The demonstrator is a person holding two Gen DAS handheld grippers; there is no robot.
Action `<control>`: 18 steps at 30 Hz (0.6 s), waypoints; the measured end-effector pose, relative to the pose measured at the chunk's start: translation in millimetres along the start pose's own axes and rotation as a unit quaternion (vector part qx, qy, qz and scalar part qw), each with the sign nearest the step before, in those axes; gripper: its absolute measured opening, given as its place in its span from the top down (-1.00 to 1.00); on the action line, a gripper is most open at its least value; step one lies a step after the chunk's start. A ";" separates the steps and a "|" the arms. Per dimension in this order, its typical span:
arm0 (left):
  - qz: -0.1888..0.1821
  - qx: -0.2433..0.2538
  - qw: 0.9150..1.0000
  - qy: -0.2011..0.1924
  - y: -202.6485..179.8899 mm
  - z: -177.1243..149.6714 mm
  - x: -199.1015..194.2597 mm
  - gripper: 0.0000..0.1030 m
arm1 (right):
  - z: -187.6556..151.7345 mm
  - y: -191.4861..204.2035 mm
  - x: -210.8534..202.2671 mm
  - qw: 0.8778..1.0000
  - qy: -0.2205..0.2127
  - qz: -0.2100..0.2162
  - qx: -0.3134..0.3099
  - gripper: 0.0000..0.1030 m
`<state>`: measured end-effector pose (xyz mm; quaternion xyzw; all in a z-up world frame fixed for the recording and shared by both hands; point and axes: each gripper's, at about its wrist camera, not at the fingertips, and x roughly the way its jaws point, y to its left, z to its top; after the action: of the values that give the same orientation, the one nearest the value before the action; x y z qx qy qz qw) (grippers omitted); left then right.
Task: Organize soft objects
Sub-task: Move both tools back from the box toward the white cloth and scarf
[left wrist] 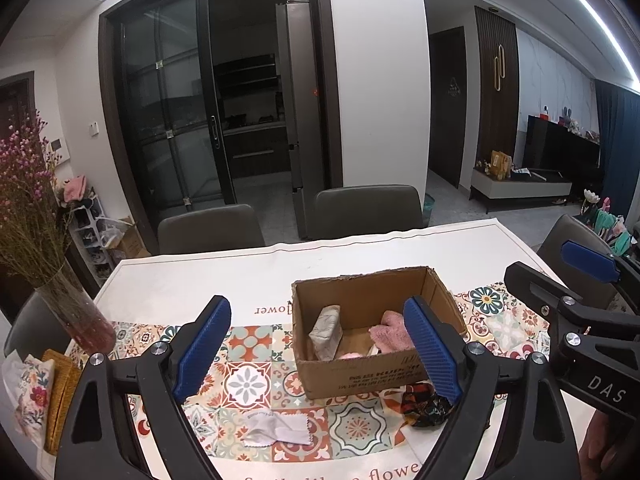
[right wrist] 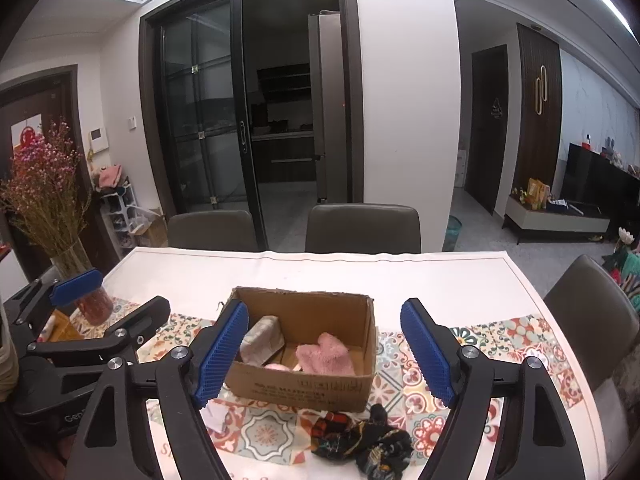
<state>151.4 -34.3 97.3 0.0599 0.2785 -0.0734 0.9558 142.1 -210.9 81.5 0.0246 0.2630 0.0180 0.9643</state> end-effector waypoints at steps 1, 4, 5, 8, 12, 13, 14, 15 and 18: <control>0.002 0.000 1.000 0.000 0.5 -1.6 -1.9 -0.75 | -0.8 0.9 -1.6 1.000 0.000 0.000 0.000 -0.55; 0.008 0.001 1.000 -0.001 1.1 -5.6 -7.2 -0.80 | -3.4 4.3 -6.0 1.000 0.000 -0.002 -0.002 -0.55; 0.009 0.001 1.000 -0.002 1.2 -6.9 -8.2 -0.81 | -4.8 5.1 -7.5 1.000 -0.001 -0.002 -0.002 -0.55; 0.012 0.003 1.000 -0.001 2.0 -11.6 -9.5 -0.82 | -9.3 5.6 -10.5 1.000 -0.002 -0.002 -0.001 -0.55; 0.014 0.005 1.000 0.001 3.5 -18.5 -12.3 -0.83 | -16.9 8.7 -12.2 1.000 0.001 -0.001 0.001 -0.55; 0.015 0.005 1.000 0.001 3.8 -20.6 -13.1 -0.83 | -19.1 9.2 -13.0 1.000 0.001 -0.001 0.002 -0.55; 0.016 0.005 1.000 0.000 4.1 -23.3 -13.8 -0.84 | -22.2 9.3 -14.1 1.000 0.001 0.000 0.003 -0.55; 0.016 0.005 1.000 -0.001 4.9 -25.7 -14.7 -0.85 | -25.3 9.6 -15.0 1.000 0.001 0.000 0.004 -0.55; 0.017 0.001 1.000 0.000 8.6 -38.4 -13.5 -0.85 | -32.9 11.8 -16.2 1.000 0.000 0.000 0.006 -0.55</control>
<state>121.6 -18.5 73.0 0.0651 0.2775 -0.0577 0.9568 111.2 -198.6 62.1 0.0302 0.2631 0.0168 0.9642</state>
